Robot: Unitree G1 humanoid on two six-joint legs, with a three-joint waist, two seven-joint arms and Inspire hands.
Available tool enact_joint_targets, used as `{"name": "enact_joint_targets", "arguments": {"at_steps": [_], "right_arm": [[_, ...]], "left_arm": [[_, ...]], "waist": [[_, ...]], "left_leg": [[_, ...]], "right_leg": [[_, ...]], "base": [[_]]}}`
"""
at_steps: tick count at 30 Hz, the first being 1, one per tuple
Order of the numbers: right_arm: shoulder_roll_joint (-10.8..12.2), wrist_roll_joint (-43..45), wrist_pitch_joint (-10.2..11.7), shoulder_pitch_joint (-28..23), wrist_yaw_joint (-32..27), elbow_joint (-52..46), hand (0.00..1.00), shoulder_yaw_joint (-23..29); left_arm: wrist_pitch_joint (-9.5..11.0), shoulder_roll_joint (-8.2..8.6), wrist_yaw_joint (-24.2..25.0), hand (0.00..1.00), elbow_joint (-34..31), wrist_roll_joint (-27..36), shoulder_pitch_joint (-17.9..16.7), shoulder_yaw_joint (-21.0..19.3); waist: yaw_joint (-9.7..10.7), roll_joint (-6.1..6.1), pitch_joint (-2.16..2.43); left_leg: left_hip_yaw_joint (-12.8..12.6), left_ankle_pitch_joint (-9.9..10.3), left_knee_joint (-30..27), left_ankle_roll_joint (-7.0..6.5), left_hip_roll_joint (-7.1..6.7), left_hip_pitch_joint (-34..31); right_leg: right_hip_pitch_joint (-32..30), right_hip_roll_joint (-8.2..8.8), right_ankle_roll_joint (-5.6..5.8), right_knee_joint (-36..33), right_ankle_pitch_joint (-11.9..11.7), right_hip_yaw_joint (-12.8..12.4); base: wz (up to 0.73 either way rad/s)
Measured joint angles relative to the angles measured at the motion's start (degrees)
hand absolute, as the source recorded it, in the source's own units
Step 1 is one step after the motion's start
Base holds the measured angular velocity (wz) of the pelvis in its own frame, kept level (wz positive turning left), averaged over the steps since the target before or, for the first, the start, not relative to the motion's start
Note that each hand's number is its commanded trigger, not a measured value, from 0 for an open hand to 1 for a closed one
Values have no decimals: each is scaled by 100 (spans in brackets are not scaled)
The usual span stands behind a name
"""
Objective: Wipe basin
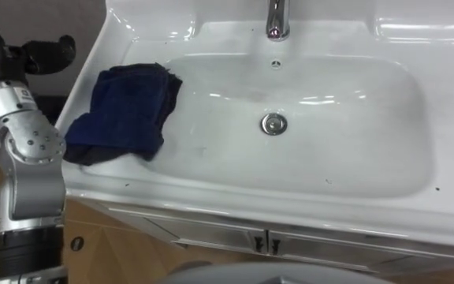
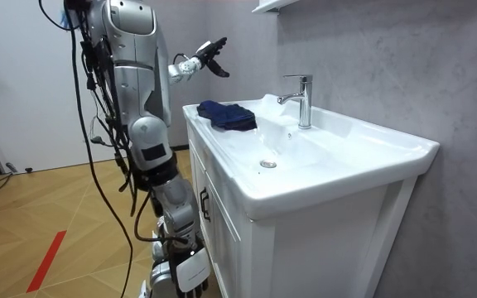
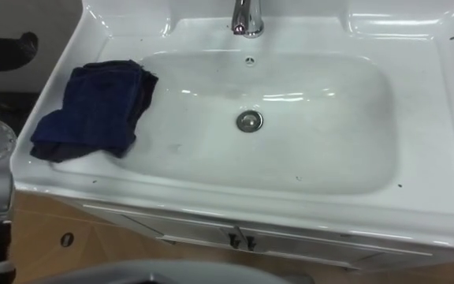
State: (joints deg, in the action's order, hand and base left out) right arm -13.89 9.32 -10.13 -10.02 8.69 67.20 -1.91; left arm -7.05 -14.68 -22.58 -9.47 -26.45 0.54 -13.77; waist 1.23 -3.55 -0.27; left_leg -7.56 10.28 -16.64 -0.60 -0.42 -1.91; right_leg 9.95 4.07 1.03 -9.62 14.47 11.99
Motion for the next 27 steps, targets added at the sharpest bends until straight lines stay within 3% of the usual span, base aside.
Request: {"name": "enact_joint_targets", "arguments": {"at_steps": [9,10,11,16,21,24,25,26,27], "right_arm": [[71,12,-124,-25,41,7,0,208],[68,32,-128,-42,55,-10,0,221],[67,35,-128,-58,60,-26,0,221],[64,4,-124,-191,16,-59,0,220],[25,14,-111,-201,-50,-86,0,226],[15,1,-66,-257,-59,-93,0,227],[14,1,-47,-265,-70,-90,0,243],[15,-9,-47,-266,-80,-86,0,266],[13,-24,-53,-277,-107,-82,0,321]], "left_arm": [[78,-2,-443,0,-300,-6,168,-652],[78,-3,-458,0,-300,-4,169,-719],[78,-3,-466,0,-298,1,166,-746],[82,-4,-610,0,-143,253,41,-979],[115,-15,-918,0,360,1137,-307,-1487],[127,-47,-1309,0,694,1661,-550,-1815],[236,-47,-1484,0,849,1877,-663,-1919],[288,-47,-1541,0,941,2002,-725,-1976],[335,-47,-1645,0,1156,2249,-839,-2040]], "waist": [[-73,82,28],[-119,59,45],[-144,87,30],[-362,30,47],[-494,-91,45],[-579,-105,54],[-612,-59,36],[-619,-102,56],[-641,-77,41]], "left_leg": [[64,-2,-12,-2,-28,-33],[61,-2,-25,-2,-27,-32],[61,-1,-34,-2,-26,-32],[97,2,-60,-6,-23,-31],[183,10,-45,-13,-41,-35],[214,9,-48,-12,-51,-31],[241,9,-42,-12,-61,-43],[275,9,-42,-12,-73,-49],[323,6,-17,-12,-96,-50]], "right_leg": [[4,10,4,8,8,73],[5,10,4,7,8,71],[9,11,4,4,8,81],[10,11,4,1,11,93],[0,8,11,-13,30,88],[16,7,9,-29,29,120],[22,10,9,-32,29,149],[27,12,9,-27,29,163],[23,24,14,-10,36,189]], "base": [[3],[0],[0],[0],[2],[6],[8],[12],[14]]}}
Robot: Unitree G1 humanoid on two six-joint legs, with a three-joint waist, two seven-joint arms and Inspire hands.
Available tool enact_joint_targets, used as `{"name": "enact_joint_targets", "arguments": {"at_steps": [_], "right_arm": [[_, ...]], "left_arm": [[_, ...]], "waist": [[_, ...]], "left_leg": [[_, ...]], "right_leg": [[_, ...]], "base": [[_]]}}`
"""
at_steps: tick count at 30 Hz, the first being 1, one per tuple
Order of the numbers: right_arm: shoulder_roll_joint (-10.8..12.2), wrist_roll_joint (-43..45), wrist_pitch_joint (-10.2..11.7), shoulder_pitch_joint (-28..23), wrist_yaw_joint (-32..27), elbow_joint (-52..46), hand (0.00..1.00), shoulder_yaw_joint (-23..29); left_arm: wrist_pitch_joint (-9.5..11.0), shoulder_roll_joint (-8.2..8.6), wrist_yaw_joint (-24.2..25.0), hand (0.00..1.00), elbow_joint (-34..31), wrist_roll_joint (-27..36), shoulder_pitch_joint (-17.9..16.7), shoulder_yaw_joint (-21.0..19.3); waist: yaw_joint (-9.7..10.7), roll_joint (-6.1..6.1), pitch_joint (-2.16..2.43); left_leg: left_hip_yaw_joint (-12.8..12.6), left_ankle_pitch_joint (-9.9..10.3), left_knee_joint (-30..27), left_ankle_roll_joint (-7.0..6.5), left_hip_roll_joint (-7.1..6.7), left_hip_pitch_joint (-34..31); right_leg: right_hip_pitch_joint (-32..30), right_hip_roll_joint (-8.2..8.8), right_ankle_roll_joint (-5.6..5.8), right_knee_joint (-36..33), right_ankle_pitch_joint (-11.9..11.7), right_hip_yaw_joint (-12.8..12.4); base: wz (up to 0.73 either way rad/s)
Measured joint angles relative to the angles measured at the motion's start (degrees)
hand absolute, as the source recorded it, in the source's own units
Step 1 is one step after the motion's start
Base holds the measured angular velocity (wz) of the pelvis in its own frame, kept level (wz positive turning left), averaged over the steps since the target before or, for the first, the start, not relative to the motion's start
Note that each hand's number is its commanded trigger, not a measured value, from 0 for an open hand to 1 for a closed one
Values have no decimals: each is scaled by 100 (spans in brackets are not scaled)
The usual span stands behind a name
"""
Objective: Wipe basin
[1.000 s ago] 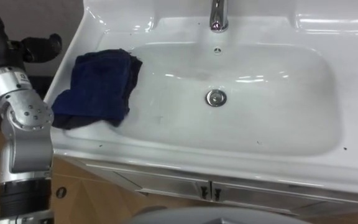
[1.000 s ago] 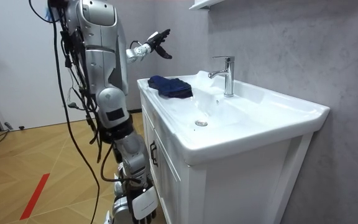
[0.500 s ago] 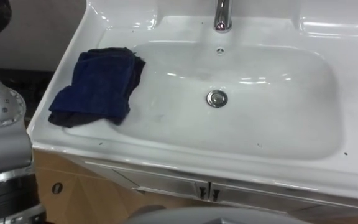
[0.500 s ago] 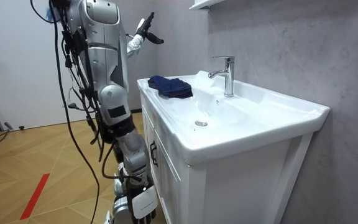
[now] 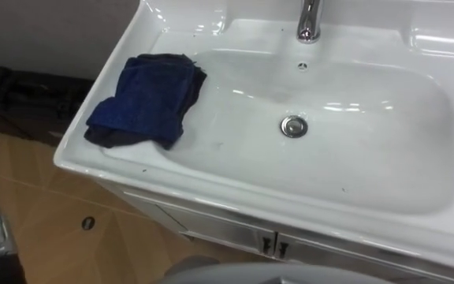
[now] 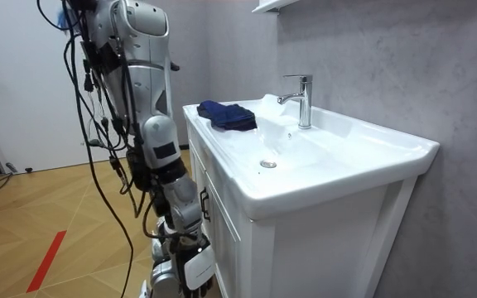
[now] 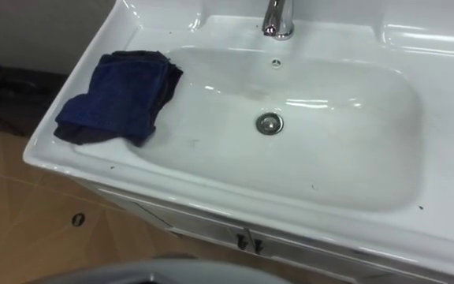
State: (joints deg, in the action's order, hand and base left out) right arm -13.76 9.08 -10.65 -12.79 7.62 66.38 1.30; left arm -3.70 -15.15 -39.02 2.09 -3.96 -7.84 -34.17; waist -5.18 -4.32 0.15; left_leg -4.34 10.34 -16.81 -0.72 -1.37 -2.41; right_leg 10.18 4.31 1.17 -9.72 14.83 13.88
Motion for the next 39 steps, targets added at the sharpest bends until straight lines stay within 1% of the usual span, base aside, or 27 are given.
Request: {"name": "enact_joint_targets", "arguments": {"at_steps": [2,3,4,5,7,8,9,10,11,12,13,14,16,17,19,20,21,23,24,25,26,28,29,32,35,36,39], "right_arm": [[-9,-1,-12,-17,-23,-27,0,8],[-8,3,-31,-51,-50,-87,0,2],[-3,21,-44,-78,-52,-146,0,-3],[2,35,-51,-84,-52,-153,0,-1],[-4,53,-81,-103,-41,-160,0,12],[-5,29,-82,-56,-48,-185,0,9],[-5,23,-82,-52,-48,-194,0,9],[-7,6,-89,-50,-48,-217,0,4],[-7,-49,-91,-48,-58,-222,0,1],[-7,-110,-91,-46,-59,-221,0,-1],[-1,-198,-129,-45,-54,-198,0,-10],[9,-199,-136,-45,-48,-199,0,-13],[26,-182,-157,-23,-41,-180,0,-8],[26,-175,-185,-14,-39,-176,0,-7],[23,-130,-250,38,9,-162,0,-9],[24,-136,-247,31,22,-160,0,-9],[24,-137,-236,32,34,-161,0,-8],[25,-199,-181,27,124,-153,0,-13],[25,-204,-178,29,137,-148,0,-16],[35,-194,-180,34,154,-118,0,-21],[39,-193,-179,43,174,-90,0,-26],[36,-176,-147,136,188,62,0,-128],[37,-164,-147,148,188,66,0,-139],[39,-156,-119,165,196,63,0,-292],[41,-160,-124,229,248,59,0,-394],[41,-158,-125,228,255,55,0,-413],[55,-137,-142,216,290,54,0,-447]], "left_arm": [[18,-2,-132,0,400,283,-175,-73],[40,-2,-190,0,751,549,-261,-120],[39,-2,-206,0,1066,835,-323,-169],[34,-2,-209,0,1201,955,-346,-176],[35,0,-207,0,1640,1290,-490,-171],[37,3,-206,0,1863,1426,-606,-152],[41,3,-196,0,1982,1527,-636,-134],[43,4,-186,0,2305,1677,-671,-103],[45,14,-178,0,2610,1785,-748,24],[47,30,-174,0,2764,1834,-808,112],[51,99,-150,0,3037,1966,-909,281],[56,140,-129,0,3180,2017,-962,367],[51,380,9,0,3733,2150,-1072,593],[49,426,57,0,3879,2168,-1070,656],[44,522,286,0,4495,2203,-1098,969],[43,569,426,0,4776,2195,-1097,1051],[45,578,499,0,4928,2190,-1088,1093],[42,579,766,0,5418,2186,-1070,1147],[40,579,814,0,5475,2186,-1072,1163],[40,580,872,0,5551,2178,-1078,1250],[40,580,889,0,5585,2179,-1075,1309],[35,584,994,0,5653,2167,-1051,1750],[35,584,1028,0,5662,2137,-1026,1846],[22,590,1329,0,5837,1670,-919,2236],[-24,596,1564,0,5852,1147,-925,2470],[-35,601,1611,0,5848,1045,-925,2520],[-124,648,1916,0,5842,695,-910,2655]], "waist": [[-47,-6,13],[-98,-7,34],[-119,3,34],[-123,5,34],[-159,69,21],[-180,110,39],[-182,123,44],[-221,139,49],[-219,141,55],[-227,170,45],[-239,209,41],[-258,210,39],[-237,222,34],[-239,225,32],[-245,238,27],[-244,251,26],[-244,255,24],[-229,313,27],[-220,332,25],[-185,381,21],[-159,406,10],[-117,447,-11],[-109,454,-15],[-72,474,-27],[24,507,-40],[30,513,-38],[150,547,-28]], "left_leg": [[40,-2,19,-1,-33,1],[44,-1,29,-2,-44,3],[75,-1,28,-2,-57,0],[94,-1,27,-2,-60,-5],[158,-1,22,-1,-86,-29],[189,-1,23,-1,-106,-47],[196,0,22,-2,-111,-48],[210,1,22,-4,-119,-47],[232,9,11,-13,-132,-42],[250,11,9,-16,-139,-41],[249,12,25,-18,-144,-15],[245,13,40,-18,-144,6],[318,25,29,-24,-158,13],[342,26,25,-23,-158,0],[363,25,-3,-20,-153,-14],[364,25,-22,-19,-155,-24],[366,25,-38,-19,-155,-31],[372,22,-71,-17,-160,-42],[374,20,-74,-17,-162,-45],[380,12,-74,-22,-168,-46],[386,7,-75,-27,-174,-39],[432,5,-85,-33,-204,-39],[433,3,-86,-37,-210,-42],[383,20,-72,-64,-224,-28],[304,43,-74,-82,-225,-2],[285,50,-77,-84,-225,2],[254,110,-117,-94,-229,-3]], "right_leg": [[2,23,11,-7,25,40],[5,31,15,-5,31,54],[16,35,16,-2,32,84],[20,35,16,0,32,105],[26,54,14,3,60,191],[16,63,21,-6,89,200],[18,66,22,-5,90,208],[37,73,24,-1,90,243],[89,77,30,6,86,295],[98,81,33,-4,84,313],[106,89,39,-20,81,322],[121,91,40,-23,81,321],[174,91,41,-34,80,385],[173,87,41,-43,80,405],[176,85,41,-44,81,436],[188,85,33,2,100,444],[191,85,33,6,110,452],[209,92,33,-2,131,518],[214,94,33,-1,132,534],[236,103,35,4,133,587],[258,120,39,7,135,619],[278,148,53,1,142,662],[281,149,56,0,143,665],[276,157,79,0,154,614],[253,174,99,3,164,538],[247,176,101,6,165,519],[251,186,118,-8,169,495]], "base": [[9],[7],[8],[18],[17],[10],[10],[11],[12],[12],[4],[4],[12],[16],[5],[0],[6],[8],[11],[16],[19],[12],[3],[-5],[-11],[-14],[-5]]}}
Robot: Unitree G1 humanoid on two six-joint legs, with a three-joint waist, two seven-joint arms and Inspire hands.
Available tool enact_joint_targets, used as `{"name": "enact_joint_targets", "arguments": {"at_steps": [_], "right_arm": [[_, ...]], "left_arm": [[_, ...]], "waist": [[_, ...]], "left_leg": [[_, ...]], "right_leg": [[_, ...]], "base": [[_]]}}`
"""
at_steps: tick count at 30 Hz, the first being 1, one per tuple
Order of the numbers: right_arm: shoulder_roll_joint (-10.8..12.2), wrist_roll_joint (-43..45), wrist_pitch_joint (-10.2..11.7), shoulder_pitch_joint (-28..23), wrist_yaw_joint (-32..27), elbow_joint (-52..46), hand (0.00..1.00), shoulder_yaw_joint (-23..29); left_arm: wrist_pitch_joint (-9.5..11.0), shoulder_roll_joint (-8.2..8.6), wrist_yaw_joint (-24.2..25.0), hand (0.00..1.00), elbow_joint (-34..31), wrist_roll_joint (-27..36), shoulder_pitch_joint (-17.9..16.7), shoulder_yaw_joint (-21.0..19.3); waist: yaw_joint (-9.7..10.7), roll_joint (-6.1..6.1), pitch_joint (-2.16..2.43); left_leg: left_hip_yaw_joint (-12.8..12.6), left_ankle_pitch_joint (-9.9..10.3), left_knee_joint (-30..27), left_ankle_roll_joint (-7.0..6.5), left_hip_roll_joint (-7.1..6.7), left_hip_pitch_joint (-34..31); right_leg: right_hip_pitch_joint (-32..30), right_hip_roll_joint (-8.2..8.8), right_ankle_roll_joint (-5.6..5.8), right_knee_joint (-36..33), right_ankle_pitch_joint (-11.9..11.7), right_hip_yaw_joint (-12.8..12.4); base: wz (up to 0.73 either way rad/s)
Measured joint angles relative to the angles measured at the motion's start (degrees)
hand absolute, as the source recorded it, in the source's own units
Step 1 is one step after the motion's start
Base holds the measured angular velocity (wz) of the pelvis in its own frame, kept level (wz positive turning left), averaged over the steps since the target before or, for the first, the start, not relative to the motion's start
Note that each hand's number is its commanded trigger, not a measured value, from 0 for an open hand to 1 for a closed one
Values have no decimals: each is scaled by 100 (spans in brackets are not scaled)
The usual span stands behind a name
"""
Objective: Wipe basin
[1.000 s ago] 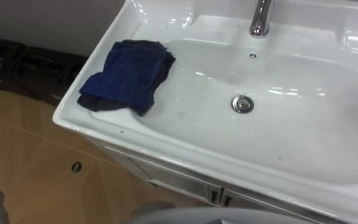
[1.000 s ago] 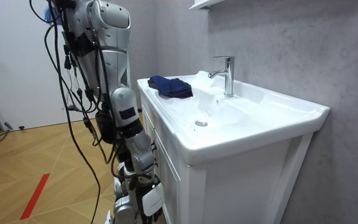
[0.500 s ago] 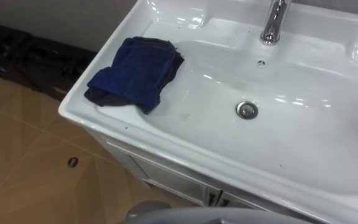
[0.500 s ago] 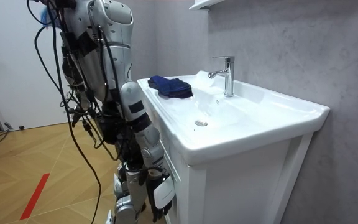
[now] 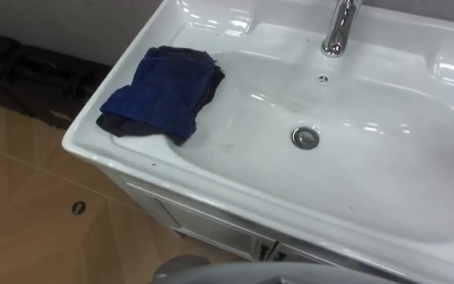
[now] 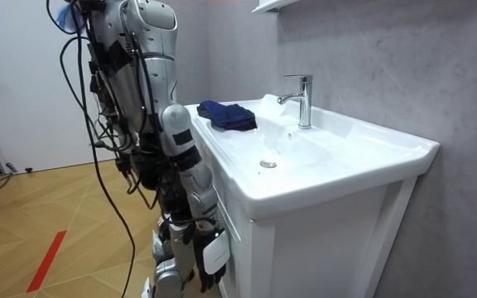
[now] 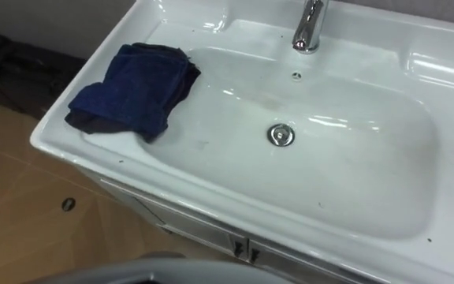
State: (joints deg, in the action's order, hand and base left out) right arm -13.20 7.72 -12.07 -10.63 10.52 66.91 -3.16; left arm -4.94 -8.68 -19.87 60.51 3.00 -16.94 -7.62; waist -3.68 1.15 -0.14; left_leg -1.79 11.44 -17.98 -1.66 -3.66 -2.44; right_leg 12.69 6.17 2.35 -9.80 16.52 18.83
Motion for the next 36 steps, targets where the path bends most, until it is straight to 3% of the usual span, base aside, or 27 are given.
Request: {"name": "enact_joint_targets", "arguments": {"at_steps": [7,10,16,30,36], "right_arm": [[64,121,-135,53,113,105,0,-10],[80,167,-204,44,160,95,0,-20],[173,331,-300,88,345,113,0,-19],[223,515,-377,162,594,119,0,-74],[230,646,-427,218,667,118,0,-125]], "left_arm": [[-255,13,958,0,198,-167,179,240],[-382,18,1348,0,234,-522,243,414],[-480,37,1949,0,239,-775,425,460],[-648,48,2278,0,387,-1277,543,735],[-670,48,2290,0,441,-1281,598,796]], "waist": [[124,36,-5],[149,26,-6],[167,10,-5],[211,34,-23],[199,46,-72]], "left_leg": [[-86,161,-95,10,86,-7],[-121,220,-175,13,122,-47],[-203,229,-181,-11,136,-62],[-209,222,-216,-20,142,-78],[-198,248,-292,-27,177,-102]], "right_leg": [[-28,-41,18,-127,-17,-53],[-92,-60,18,-210,-20,-155],[-152,-47,35,-221,-32,-280],[-177,-47,35,-237,-36,-290],[-187,-65,35,-286,-36,-290]], "base": [[-7],[-14],[-10],[-1],[0]]}}
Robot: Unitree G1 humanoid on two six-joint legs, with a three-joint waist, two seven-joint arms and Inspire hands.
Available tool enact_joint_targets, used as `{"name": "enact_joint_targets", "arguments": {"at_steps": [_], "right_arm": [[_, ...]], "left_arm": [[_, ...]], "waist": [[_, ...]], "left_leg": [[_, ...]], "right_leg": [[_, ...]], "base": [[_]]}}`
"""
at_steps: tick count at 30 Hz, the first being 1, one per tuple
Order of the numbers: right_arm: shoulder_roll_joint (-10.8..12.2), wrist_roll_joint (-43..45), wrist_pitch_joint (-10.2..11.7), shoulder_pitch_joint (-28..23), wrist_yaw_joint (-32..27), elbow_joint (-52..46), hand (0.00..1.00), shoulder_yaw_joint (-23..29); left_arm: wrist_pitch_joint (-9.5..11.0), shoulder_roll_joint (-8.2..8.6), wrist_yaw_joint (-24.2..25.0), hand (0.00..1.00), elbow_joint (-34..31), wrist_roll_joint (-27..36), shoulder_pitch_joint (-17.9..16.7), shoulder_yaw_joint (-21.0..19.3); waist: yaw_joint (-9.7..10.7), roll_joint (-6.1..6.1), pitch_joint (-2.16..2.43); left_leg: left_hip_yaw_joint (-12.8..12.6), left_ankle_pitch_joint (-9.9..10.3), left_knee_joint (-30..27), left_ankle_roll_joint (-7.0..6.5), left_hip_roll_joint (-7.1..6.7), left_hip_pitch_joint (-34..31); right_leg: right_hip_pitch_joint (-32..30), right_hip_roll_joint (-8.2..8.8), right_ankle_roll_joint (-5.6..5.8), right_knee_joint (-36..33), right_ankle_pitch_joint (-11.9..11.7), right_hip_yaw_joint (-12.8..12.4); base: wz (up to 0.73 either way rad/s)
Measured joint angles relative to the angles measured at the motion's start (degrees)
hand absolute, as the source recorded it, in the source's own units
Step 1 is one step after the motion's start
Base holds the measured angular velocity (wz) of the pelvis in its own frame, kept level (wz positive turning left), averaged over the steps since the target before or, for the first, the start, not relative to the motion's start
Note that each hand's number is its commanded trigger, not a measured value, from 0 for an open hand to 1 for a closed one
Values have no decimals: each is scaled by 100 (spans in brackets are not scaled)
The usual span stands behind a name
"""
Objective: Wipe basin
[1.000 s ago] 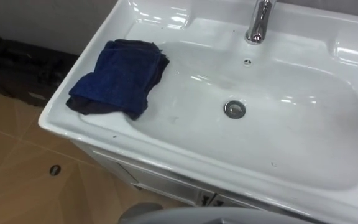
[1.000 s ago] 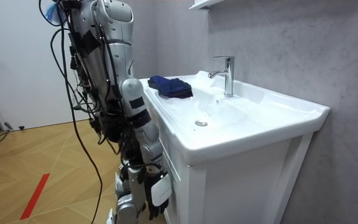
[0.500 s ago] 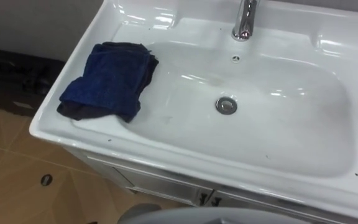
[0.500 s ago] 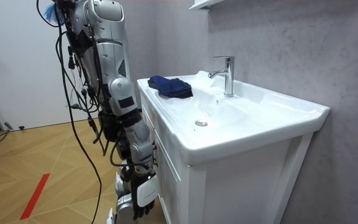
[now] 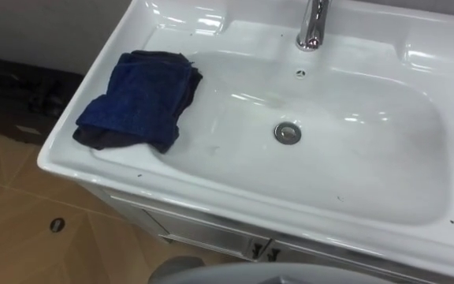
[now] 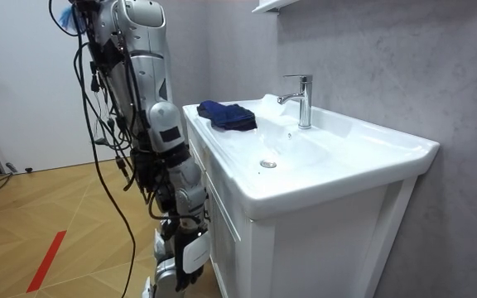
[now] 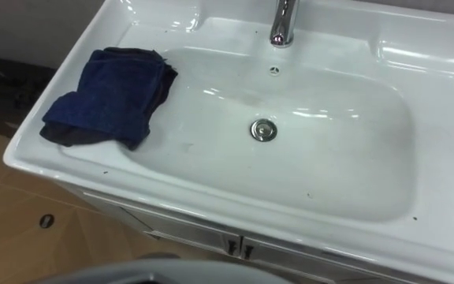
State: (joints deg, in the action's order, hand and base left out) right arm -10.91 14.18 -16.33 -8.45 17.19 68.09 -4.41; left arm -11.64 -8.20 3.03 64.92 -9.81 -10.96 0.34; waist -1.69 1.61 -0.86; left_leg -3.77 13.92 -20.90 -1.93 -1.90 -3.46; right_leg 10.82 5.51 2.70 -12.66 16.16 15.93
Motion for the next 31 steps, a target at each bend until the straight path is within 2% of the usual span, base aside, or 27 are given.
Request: {"name": "enact_joint_targets", "arguments": {"at_steps": [5,10,14,23,31], "right_arm": [[8,14,-3,2,56,0,0,1],[9,17,-54,-16,56,-1,0,1],[23,-12,-74,-46,58,-2,0,-4],[27,-4,-92,-81,168,-2,0,-112],[62,-9,-206,-117,270,-58,0,-119]], "left_arm": [[-37,-1,33,0,33,-130,32,45],[-101,26,100,0,27,-232,16,65],[-100,28,107,0,19,-395,30,66],[-95,31,112,0,31,-606,144,217],[-116,51,112,0,25,-606,147,254]], "waist": [[12,-25,9],[23,-73,61],[21,-54,75],[77,-29,69],[138,-28,67]], "left_leg": [[23,12,-70,10,22,-54],[41,-1,-80,21,30,-101],[56,-11,-78,25,30,-96],[52,-9,-81,25,33,-95],[46,-9,-74,26,37,-96]], "right_leg": [[-21,-34,-12,1,-7,2],[-70,-51,-31,-8,-19,12],[-61,-59,-31,-12,-19,10],[-60,-59,-32,-19,-19,-4],[-72,-60,-32,-15,-19,-5]], "base": [[1],[0],[0],[0],[0]]}}
